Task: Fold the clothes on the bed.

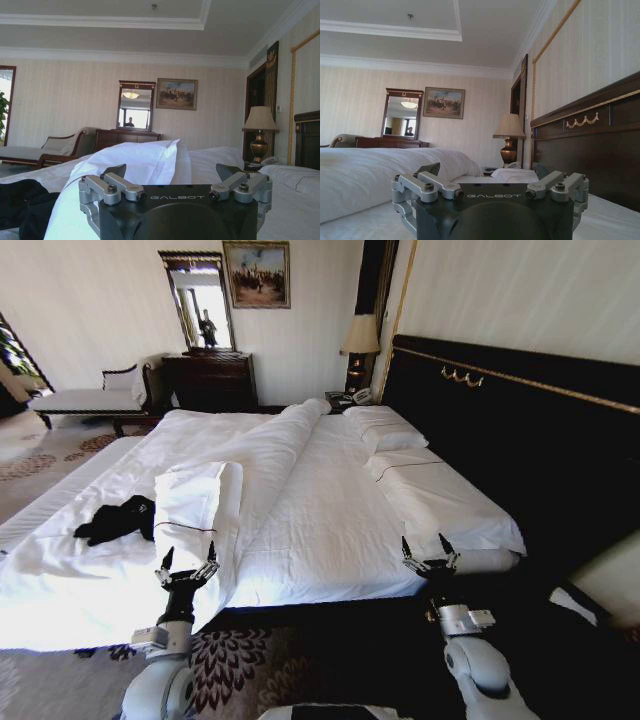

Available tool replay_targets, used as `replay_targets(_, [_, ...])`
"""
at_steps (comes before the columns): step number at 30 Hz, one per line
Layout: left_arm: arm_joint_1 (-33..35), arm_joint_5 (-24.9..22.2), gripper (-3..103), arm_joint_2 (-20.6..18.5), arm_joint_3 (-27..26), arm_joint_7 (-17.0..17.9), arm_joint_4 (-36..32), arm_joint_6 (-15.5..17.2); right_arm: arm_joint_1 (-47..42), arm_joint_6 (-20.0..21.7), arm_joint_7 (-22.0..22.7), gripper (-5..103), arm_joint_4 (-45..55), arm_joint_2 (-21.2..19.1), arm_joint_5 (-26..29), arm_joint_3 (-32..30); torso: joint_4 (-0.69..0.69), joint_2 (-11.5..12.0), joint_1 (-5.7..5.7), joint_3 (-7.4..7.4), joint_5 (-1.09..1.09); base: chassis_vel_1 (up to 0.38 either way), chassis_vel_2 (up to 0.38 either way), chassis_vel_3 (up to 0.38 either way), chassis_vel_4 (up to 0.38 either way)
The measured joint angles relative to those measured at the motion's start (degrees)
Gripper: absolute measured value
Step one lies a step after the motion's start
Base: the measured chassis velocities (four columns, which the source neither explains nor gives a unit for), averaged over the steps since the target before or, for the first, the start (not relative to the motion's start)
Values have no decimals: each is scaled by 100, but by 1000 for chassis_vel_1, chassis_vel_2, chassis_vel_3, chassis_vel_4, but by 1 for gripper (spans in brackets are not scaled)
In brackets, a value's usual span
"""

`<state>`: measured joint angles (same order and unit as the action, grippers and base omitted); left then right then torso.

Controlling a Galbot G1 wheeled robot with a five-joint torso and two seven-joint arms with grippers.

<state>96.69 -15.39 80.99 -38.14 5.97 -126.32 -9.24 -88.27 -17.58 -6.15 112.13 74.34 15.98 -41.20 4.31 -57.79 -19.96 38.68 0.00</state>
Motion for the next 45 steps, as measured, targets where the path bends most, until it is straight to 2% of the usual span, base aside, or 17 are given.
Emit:
replay_targets(13, [15,37,100,10,8,0,40,-12,108,-14,13,100,-77,-8,42,35,0,0,0,0,0,3,6,-3,-3])
replay_targets(27, [-16,56,100,21,22,4,125,-21,144,-40,22,100,-132,-31,61,50,-2,1,-2,0,-2,110,148,-102,-160])
replay_targets(45, [-17,32,100,-54,-12,-2,93,-23,211,-45,19,100,-224,-42,43,68,0,1,1,0,0,47,57,-46,-54])
